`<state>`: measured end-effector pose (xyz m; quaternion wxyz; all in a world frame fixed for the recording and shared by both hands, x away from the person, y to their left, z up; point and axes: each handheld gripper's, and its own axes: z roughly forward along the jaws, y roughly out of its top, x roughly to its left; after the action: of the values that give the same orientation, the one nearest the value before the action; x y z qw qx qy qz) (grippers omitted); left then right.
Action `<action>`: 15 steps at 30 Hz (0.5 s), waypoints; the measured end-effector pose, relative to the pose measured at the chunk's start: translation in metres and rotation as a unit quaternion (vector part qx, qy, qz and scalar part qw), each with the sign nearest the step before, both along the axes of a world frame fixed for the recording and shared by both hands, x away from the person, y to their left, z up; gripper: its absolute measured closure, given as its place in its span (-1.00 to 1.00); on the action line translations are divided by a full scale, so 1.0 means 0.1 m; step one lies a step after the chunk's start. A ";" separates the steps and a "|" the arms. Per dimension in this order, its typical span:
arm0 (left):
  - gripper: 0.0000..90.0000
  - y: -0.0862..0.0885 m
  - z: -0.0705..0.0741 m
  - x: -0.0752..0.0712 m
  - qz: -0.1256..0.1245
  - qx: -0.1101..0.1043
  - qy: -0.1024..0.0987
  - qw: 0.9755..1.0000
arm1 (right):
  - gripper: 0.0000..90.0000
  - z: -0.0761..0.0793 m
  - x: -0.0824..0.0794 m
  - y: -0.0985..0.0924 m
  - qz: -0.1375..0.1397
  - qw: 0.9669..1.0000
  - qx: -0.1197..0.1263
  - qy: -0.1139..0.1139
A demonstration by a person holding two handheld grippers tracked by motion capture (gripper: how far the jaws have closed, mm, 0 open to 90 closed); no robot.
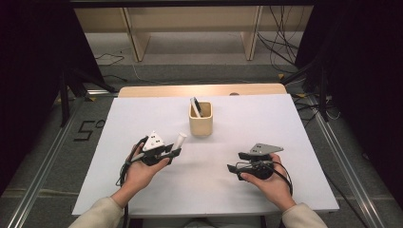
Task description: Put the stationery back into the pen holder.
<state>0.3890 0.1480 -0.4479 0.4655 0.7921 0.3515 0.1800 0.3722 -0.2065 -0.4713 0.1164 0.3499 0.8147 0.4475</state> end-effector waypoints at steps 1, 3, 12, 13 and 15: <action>0.57 -0.01 0.01 0.01 0.001 0.000 -0.004 1.000 | -0.29 0.00 0.00 0.00 0.000 1.000 -0.001 0.001; 0.57 -0.03 0.03 0.04 0.003 -0.003 -0.007 1.000 | -0.29 -0.01 0.00 0.00 0.000 1.000 0.000 0.001; 0.57 -0.11 0.11 0.13 0.007 -0.008 -0.020 1.000 | -0.29 -0.01 0.00 0.00 0.000 1.000 0.000 0.002; 0.57 -0.12 0.12 0.14 0.007 -0.008 -0.021 1.000 | -0.29 -0.01 0.00 0.00 0.000 1.000 0.000 0.003; 0.57 -0.13 0.14 0.16 0.008 -0.010 -0.022 1.000 | -0.29 -0.01 0.00 0.00 0.000 1.000 0.000 0.002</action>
<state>0.4052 0.1347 -0.4343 0.4797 0.7804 0.3489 0.1978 0.3725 -0.2068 -0.4723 0.1145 0.3512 0.8149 0.4466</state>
